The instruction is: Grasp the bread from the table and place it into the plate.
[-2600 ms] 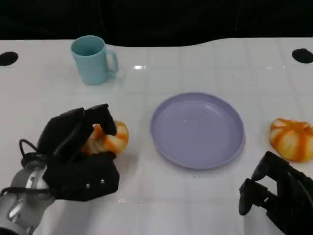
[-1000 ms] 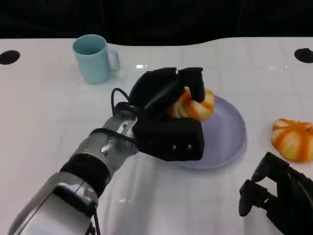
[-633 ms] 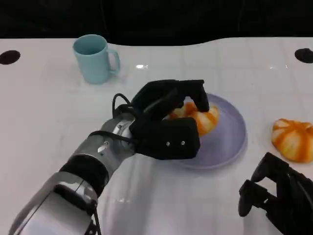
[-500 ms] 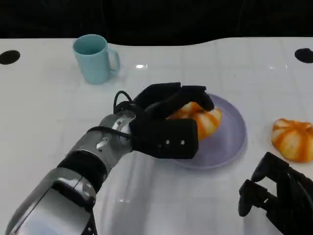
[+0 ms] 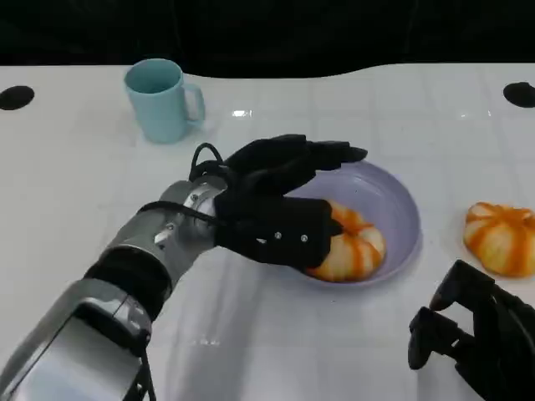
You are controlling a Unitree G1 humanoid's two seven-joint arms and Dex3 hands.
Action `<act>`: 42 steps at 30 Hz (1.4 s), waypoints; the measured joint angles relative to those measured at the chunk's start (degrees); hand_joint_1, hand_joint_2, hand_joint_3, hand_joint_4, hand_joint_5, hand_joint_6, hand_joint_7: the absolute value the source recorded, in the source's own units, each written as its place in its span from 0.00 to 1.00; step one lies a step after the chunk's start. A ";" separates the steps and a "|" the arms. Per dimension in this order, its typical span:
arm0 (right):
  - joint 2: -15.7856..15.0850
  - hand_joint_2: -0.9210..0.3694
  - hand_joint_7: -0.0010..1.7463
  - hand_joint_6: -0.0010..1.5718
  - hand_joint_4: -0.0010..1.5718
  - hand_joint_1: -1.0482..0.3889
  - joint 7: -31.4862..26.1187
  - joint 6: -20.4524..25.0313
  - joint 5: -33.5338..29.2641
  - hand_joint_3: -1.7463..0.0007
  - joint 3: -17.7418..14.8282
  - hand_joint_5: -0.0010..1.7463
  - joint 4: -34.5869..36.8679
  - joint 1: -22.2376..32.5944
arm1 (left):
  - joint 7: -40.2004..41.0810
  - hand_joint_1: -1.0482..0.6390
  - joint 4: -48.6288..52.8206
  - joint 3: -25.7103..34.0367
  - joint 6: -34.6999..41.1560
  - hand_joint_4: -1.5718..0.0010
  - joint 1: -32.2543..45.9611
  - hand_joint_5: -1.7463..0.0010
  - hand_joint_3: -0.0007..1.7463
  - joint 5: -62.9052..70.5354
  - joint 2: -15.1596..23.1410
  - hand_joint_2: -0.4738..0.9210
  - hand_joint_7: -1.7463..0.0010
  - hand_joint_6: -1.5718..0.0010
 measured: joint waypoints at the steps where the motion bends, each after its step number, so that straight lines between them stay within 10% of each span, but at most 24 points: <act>1: 0.00 0.00 0.93 0.37 0.47 0.32 0.03 -0.01 0.00 0.79 0.00 1.00 0.00 -0.01 | -0.31 0.09 -0.62 0.24 -0.07 0.99 0.12 0.81 0.35 -0.25 0.29 1.00 0.94 0.87; 13: -0.03 0.00 0.93 0.37 0.47 0.32 -0.14 0.21 0.02 0.79 -0.04 1.00 -0.67 0.07 | -7.69 0.19 -12.75 6.28 -2.86 0.94 9.87 0.60 0.29 -11.83 4.47 1.00 0.94 0.77; 23: 0.03 0.00 0.93 0.37 0.47 0.32 -0.23 0.26 0.01 0.78 0.03 1.00 -1.07 0.27 | -16.51 0.31 -27.77 15.56 0.07 0.70 26.34 0.39 0.22 -34.32 -0.01 1.00 0.84 0.55; 25: 0.02 0.00 0.93 0.37 0.47 0.32 -0.19 0.25 0.02 0.78 0.06 1.00 -1.07 0.23 | -16.67 0.30 -30.51 16.66 1.84 0.68 28.93 0.23 0.23 -36.38 -1.00 1.00 0.49 0.63; 28: -0.01 0.00 0.93 0.37 0.47 0.32 -0.15 0.12 -0.02 0.79 0.03 1.00 -1.06 0.28 | -15.88 0.30 -37.58 19.00 5.61 0.67 34.96 0.11 0.27 -41.11 -3.41 1.00 0.23 0.69; 42: -0.03 0.00 0.92 0.37 0.47 0.32 0.15 0.58 0.04 0.78 0.01 1.00 -1.32 0.75 | -18.61 0.28 -54.78 23.87 19.12 0.53 53.26 0.00 0.21 -56.10 -5.62 1.00 0.01 0.66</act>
